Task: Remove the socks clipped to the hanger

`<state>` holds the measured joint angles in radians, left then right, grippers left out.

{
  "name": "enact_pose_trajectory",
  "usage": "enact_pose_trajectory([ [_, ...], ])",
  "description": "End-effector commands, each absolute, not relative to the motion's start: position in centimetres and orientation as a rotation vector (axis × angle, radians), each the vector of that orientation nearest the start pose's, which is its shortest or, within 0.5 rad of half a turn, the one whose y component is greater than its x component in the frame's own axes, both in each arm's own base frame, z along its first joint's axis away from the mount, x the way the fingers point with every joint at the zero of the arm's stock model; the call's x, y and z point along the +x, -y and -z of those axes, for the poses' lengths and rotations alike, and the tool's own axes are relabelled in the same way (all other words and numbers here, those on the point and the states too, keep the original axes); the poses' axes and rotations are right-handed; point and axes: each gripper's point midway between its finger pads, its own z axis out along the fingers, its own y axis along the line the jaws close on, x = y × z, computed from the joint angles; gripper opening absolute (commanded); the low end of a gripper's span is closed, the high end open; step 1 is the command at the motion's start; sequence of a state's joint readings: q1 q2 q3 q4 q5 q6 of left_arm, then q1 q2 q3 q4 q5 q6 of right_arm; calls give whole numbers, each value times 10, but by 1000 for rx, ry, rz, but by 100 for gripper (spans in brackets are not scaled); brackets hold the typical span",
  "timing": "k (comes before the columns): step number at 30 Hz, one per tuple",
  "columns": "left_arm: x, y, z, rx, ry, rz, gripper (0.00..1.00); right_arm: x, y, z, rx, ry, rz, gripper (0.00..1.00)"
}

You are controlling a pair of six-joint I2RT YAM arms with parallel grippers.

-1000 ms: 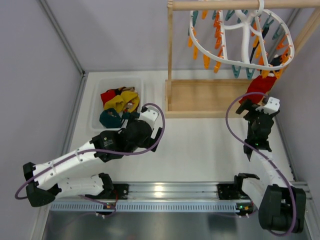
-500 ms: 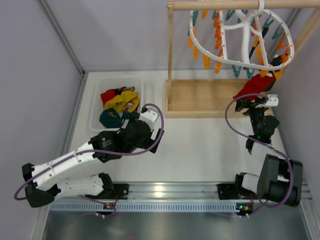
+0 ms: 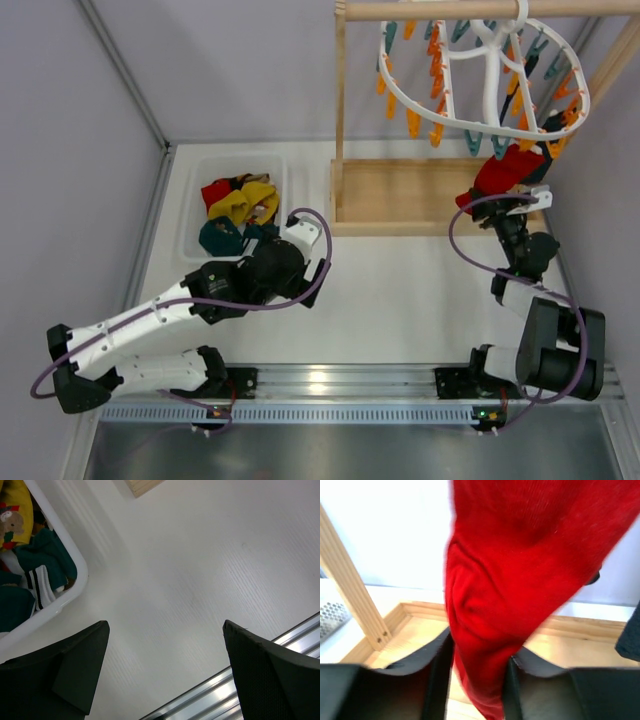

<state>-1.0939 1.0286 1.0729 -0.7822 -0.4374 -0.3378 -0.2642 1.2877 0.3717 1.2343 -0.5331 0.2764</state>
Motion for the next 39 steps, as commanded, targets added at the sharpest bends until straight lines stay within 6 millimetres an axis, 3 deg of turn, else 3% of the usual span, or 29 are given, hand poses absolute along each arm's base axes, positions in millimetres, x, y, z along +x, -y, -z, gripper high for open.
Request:
enact_pose_trajectory([
  [1,183,218,-219,626,-2150,268,99,360,-10,-273,-165,-1183,-349,33],
  [3,184,217,-219,625,-2151,262,99,355,-12,-272,-158,-1184,-361,11],
  [5,185,216,-220,613,-2149,254,99,348,-16,-271,-147,-1182,-369,0],
  [10,189,214,-229,560,-2130,254,99,346,-28,-259,-108,-1251,-305,0],
  [11,190,213,-231,546,-2125,250,99,343,-30,-269,-112,-1235,-275,0],
  [12,191,212,-233,534,-2121,249,99,344,-34,-257,-124,-1291,-237,0],
  [14,193,210,-238,497,-2111,253,99,338,-53,-270,-121,-1264,-232,0],
  [19,198,207,-251,392,-2089,262,99,334,-83,-267,-119,-1343,-217,0],
  [21,201,206,-257,348,-2077,260,99,335,-93,-276,-128,-1345,-214,0],
  [22,202,206,-259,323,-2076,270,99,334,-103,-269,-158,-1376,-196,0],
  [31,209,216,-275,270,-2063,293,99,335,-161,-295,-233,-1401,-172,0],
  [35,211,218,-289,249,-2041,312,99,334,-185,-301,-275,-1405,-141,0],
  [39,216,217,-323,218,-1974,334,99,326,-222,-305,-328,-1398,-150,0],
])
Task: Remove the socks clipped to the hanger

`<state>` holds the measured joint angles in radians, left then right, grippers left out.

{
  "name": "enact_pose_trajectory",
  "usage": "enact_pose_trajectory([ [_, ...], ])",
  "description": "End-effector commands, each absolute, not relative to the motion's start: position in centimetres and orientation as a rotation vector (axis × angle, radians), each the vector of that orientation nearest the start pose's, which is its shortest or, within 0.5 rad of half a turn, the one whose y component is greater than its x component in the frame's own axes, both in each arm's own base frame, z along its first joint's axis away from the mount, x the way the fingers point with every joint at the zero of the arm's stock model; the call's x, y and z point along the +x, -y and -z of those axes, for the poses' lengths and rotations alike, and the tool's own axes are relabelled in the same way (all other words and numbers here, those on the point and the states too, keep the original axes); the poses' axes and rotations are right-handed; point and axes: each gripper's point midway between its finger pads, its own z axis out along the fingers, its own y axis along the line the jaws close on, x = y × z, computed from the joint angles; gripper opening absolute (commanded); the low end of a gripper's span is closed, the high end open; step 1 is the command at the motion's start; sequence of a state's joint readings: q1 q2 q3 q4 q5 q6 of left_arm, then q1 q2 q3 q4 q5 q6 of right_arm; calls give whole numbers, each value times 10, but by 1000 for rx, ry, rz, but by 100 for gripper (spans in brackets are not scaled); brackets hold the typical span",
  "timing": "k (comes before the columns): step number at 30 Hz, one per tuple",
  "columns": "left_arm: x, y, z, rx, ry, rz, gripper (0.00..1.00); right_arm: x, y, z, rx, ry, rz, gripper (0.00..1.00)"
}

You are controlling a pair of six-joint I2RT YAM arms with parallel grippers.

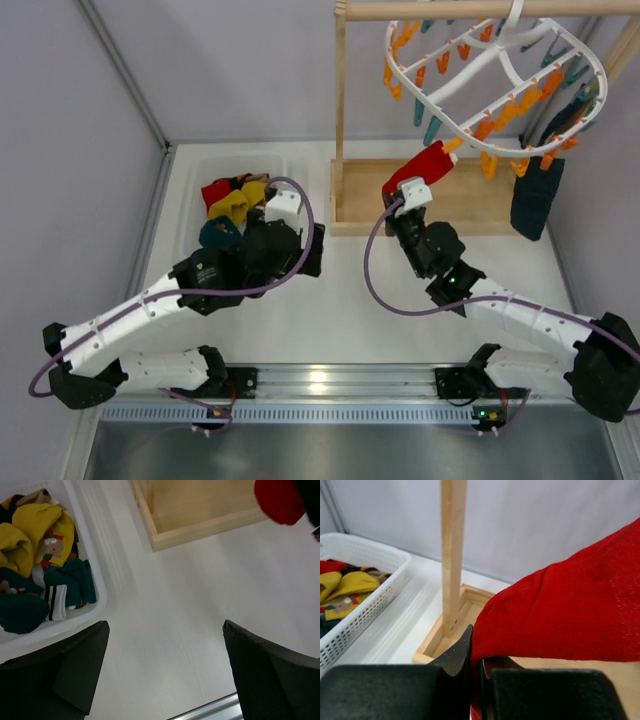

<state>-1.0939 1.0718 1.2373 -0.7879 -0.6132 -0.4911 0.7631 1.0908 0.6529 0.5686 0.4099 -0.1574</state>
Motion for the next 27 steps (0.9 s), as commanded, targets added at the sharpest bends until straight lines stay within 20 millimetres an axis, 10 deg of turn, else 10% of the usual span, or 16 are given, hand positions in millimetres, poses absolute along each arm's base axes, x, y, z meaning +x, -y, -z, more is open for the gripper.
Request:
enact_pose_trajectory([
  [1,217,215,-330,211,-1958,337,99,324,-226,-306,-332,-1395,-149,0],
  [9,236,216,-421,175,-1794,315,99,321,-271,-315,-360,-1427,-118,0],
  [17,264,239,-501,175,-1660,246,99,322,-273,-320,-315,-1458,-3,0],
  [27,278,307,-501,376,-1647,327,99,324,-259,-289,-272,-1468,27,1],
])
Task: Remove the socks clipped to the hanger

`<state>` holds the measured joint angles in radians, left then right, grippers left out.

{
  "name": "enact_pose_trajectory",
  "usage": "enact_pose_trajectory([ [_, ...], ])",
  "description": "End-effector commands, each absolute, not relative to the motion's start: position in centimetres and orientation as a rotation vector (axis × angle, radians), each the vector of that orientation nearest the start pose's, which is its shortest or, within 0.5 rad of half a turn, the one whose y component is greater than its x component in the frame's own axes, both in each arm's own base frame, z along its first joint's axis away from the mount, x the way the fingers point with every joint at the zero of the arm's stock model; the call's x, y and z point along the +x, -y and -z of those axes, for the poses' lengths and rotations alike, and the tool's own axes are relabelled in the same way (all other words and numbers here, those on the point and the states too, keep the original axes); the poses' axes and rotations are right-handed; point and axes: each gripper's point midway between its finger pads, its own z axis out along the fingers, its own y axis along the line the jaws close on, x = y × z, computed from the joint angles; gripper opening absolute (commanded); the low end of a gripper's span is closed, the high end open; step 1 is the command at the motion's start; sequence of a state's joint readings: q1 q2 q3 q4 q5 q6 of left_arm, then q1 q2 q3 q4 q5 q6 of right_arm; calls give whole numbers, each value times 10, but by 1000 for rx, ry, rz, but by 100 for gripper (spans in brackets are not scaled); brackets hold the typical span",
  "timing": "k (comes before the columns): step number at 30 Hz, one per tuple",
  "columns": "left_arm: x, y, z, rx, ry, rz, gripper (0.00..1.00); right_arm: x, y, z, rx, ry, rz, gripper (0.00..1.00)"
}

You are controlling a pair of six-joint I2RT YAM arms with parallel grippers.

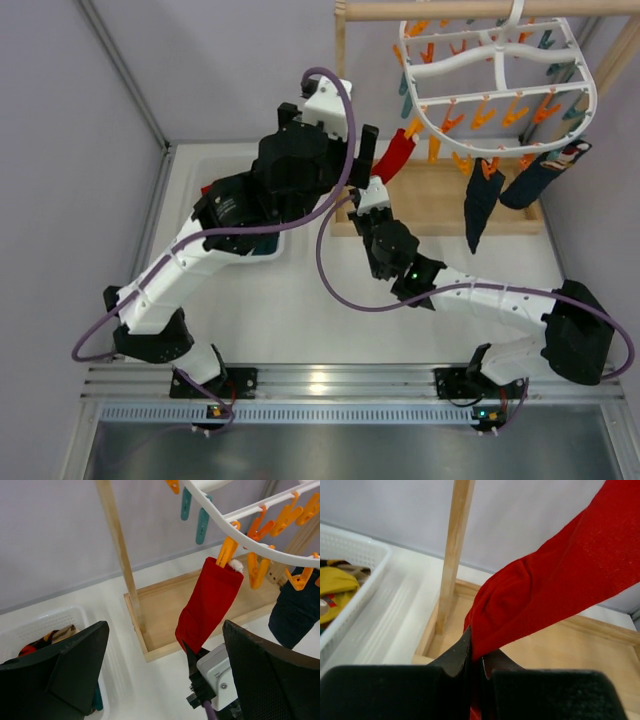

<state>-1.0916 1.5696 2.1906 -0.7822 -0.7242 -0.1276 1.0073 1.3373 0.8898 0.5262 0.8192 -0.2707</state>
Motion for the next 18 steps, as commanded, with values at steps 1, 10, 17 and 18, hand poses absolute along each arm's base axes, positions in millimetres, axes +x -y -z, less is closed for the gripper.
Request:
enact_pose_trajectory([
  [1,279,312,-500,390,-1646,338,99,325,-257,-286,-286,-1462,45,1],
  [10,307,355,-496,440,-1650,471,99,355,-222,-271,-308,-1441,120,2],
  [17,317,387,-487,460,-1631,536,99,383,-200,-270,-322,-1412,124,2],
  [18,319,392,-485,466,-1630,537,99,386,-198,-270,-324,-1411,137,2],
])
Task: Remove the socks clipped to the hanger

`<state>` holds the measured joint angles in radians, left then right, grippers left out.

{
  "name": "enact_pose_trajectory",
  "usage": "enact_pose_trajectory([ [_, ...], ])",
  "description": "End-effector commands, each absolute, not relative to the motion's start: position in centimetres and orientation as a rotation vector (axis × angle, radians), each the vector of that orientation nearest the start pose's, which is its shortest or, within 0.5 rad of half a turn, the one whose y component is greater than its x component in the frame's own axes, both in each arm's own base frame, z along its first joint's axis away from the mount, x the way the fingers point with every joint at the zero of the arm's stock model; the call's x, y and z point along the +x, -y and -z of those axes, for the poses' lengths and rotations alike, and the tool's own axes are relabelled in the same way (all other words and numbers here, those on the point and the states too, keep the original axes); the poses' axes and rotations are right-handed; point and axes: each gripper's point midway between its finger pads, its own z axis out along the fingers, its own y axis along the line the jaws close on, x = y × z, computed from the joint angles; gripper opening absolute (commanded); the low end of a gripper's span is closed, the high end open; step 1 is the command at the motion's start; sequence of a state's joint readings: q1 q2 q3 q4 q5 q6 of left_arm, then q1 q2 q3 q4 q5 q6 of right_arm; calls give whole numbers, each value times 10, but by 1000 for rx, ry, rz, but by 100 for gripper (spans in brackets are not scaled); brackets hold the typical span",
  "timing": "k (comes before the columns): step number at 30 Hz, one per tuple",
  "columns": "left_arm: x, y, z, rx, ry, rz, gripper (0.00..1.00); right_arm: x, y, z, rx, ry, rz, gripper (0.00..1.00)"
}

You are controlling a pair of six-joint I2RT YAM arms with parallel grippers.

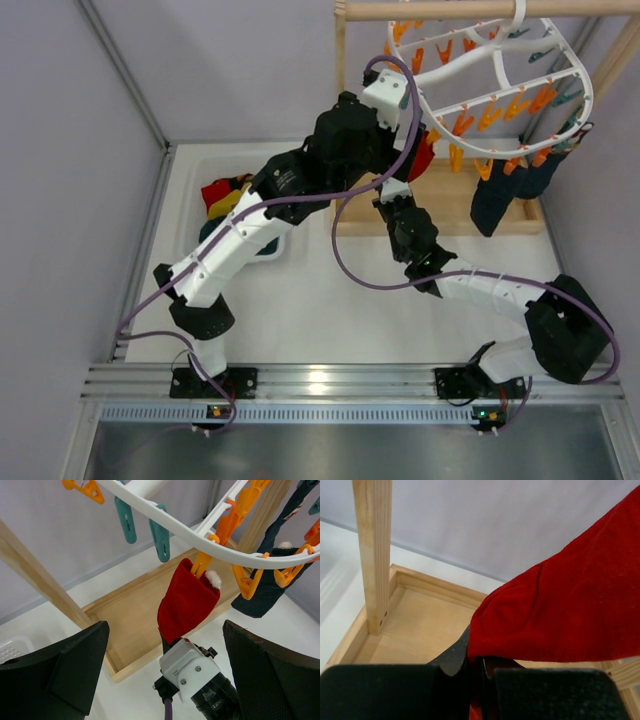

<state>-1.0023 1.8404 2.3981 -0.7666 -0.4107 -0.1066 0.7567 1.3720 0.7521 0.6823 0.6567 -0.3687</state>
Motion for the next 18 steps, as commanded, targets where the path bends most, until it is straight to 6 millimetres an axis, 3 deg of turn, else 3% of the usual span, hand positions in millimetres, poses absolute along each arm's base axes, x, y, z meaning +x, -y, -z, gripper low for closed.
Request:
enact_pose_trajectory([
  [1,321,398,-481,474,-1628,541,99,388,-196,-270,-324,-1412,147,2],
  [9,337,422,-477,455,-1587,562,99,396,-200,-258,-365,-1418,182,1],
  [18,346,430,-464,438,-1587,545,95,390,-205,-268,-356,-1393,103,1],
])
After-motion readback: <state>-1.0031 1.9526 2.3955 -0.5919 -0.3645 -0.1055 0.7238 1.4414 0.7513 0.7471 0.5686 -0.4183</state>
